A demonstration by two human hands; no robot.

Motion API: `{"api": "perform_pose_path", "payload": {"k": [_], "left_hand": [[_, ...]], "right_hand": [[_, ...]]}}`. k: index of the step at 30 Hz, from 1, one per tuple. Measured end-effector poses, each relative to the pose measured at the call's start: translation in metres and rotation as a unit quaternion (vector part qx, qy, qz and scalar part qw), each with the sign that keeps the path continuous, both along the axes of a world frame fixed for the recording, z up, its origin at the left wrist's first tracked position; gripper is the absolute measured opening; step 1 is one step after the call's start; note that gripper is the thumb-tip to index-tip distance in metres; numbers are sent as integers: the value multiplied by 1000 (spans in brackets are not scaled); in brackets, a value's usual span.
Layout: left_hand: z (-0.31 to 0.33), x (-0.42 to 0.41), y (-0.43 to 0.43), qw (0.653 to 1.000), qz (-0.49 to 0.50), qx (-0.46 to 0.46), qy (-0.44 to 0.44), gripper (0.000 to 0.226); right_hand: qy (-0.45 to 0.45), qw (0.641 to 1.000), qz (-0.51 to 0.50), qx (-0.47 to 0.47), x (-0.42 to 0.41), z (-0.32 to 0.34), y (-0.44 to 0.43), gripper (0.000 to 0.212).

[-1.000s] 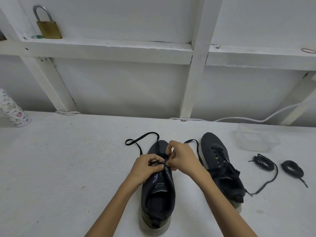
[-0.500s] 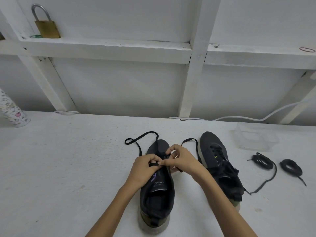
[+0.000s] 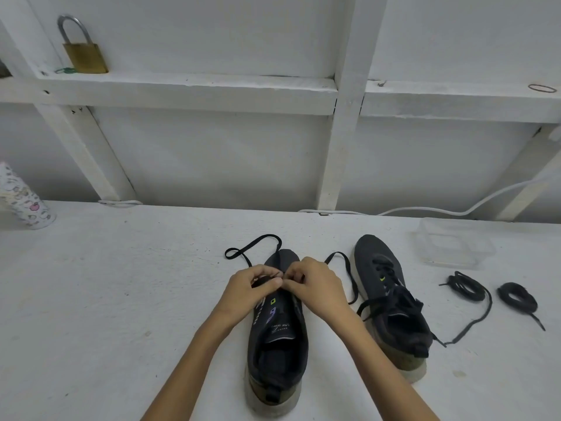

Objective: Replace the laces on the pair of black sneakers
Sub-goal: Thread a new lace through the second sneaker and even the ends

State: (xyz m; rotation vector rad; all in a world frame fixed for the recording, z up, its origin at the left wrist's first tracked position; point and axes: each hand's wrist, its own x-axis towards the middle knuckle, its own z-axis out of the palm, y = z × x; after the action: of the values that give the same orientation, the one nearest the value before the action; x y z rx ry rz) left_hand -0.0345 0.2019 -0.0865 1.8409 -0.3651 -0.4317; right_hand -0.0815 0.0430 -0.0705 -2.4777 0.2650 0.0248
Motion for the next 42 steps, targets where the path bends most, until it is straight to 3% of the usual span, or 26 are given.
{"api": "perform_pose_path", "payload": {"k": [3,8,16,25,31,33,37,42], "left_hand": [[3,2,10,998,2,-39,49,16],[-7,5,25,998,40,-26,28,13],[-22,0,20,995,30,64,-67,13],[-14,-3,17,985,31,105,-133,9],[-2,-2,10,958,0,202,-202,9],[-1,0,9,961,-3,198,-194,5],[-3,10,11,988,11,122,-92,13],[-16,14,10,989,7,118,-89,13]], "right_hand": [[14,1000,-3,-9,4,0,1,9],[49,999,3,-19,13,-1,7,13],[66,998,7,-15,14,-3,9,12],[22,995,-8,97,9,-14,5,14],[14,994,-15,112,8,-16,8,14],[18,993,-18,112,7,-16,8,15],[28,995,-13,91,6,-12,9,17],[47,997,-11,65,7,-10,10,17]]}}
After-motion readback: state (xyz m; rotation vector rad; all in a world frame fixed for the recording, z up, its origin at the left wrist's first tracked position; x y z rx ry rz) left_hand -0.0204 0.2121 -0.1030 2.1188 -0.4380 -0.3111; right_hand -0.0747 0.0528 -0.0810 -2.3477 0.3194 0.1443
